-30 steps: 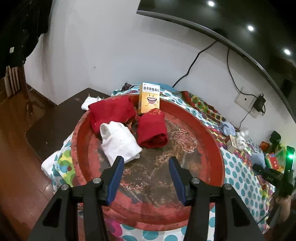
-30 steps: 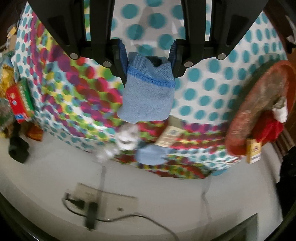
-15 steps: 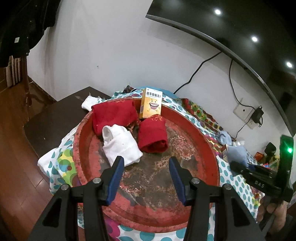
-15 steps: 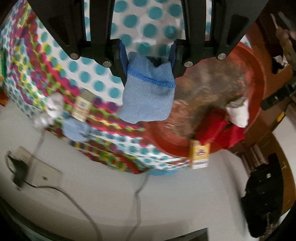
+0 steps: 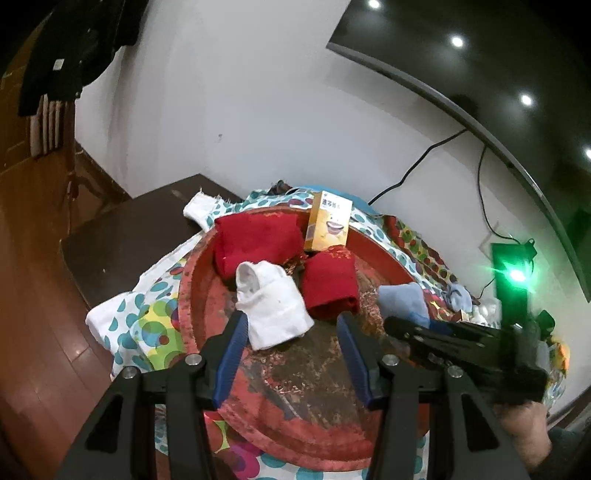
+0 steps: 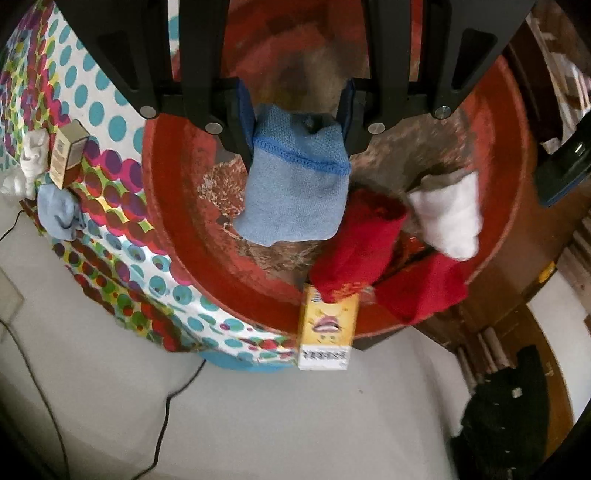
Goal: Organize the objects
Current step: 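Carry the light blue sock with the right gripper onto the red tray and release, then grasp the white rolled sock with the right gripper while the left grasps the cream QR-code box, then carry the cream box with the left gripper to the red tray while the right holds the white sock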
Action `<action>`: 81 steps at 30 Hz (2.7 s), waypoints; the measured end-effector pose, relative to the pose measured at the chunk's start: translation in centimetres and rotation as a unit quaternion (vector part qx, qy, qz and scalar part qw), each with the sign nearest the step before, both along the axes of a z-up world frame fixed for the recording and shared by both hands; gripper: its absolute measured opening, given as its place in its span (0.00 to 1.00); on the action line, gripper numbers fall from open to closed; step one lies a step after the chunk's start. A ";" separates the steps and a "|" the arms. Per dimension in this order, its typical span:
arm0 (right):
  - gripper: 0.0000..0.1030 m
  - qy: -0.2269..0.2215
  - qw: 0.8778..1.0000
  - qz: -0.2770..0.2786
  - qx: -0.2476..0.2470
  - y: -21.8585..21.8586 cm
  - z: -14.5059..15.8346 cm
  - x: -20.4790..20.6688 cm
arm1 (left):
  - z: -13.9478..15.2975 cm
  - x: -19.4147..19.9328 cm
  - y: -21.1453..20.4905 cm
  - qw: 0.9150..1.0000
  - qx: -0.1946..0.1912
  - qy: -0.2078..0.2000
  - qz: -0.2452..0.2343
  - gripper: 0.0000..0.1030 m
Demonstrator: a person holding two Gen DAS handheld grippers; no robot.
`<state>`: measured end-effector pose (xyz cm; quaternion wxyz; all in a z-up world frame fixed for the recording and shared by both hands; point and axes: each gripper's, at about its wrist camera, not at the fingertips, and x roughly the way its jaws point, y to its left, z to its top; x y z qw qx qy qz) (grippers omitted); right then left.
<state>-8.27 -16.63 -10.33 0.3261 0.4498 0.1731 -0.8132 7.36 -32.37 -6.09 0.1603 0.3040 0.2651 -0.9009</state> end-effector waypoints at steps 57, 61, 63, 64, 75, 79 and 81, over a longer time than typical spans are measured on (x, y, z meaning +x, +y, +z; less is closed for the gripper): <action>0.33 0.053 0.976 -0.208 -0.036 30.0 -3.5 -10.5 | 2.3 -16.4 21.1 0.948 -0.139 -0.058 -0.280 0.54; 0.33 0.053 0.976 -0.207 -0.035 32.3 -3.5 -8.0 | -0.3 -23.0 25.8 0.935 -0.128 -0.107 -0.313 0.54; 0.33 0.050 0.977 -0.204 -0.042 33.0 -3.5 -7.2 | -1.9 -25.4 27.2 0.931 -0.110 -0.130 -0.323 0.54; 0.33 0.049 0.977 -0.204 -0.044 33.1 -3.5 -7.1 | -2.7 -26.6 27.7 0.932 -0.110 -0.145 -0.314 0.54; 0.35 0.040 0.978 -0.201 -0.044 33.1 -3.9 -7.4 | -6.3 -32.0 29.7 0.929 -0.119 -0.192 -0.293 0.54; 0.38 0.045 0.979 -0.198 -0.031 32.5 -3.9 -7.3 | -6.6 -31.8 29.5 0.934 -0.110 -0.184 -0.285 0.31; 0.39 0.050 0.979 -0.196 -0.020 32.1 -4.0 -7.2 | -6.6 -31.8 29.8 0.932 -0.125 -0.188 -0.285 0.29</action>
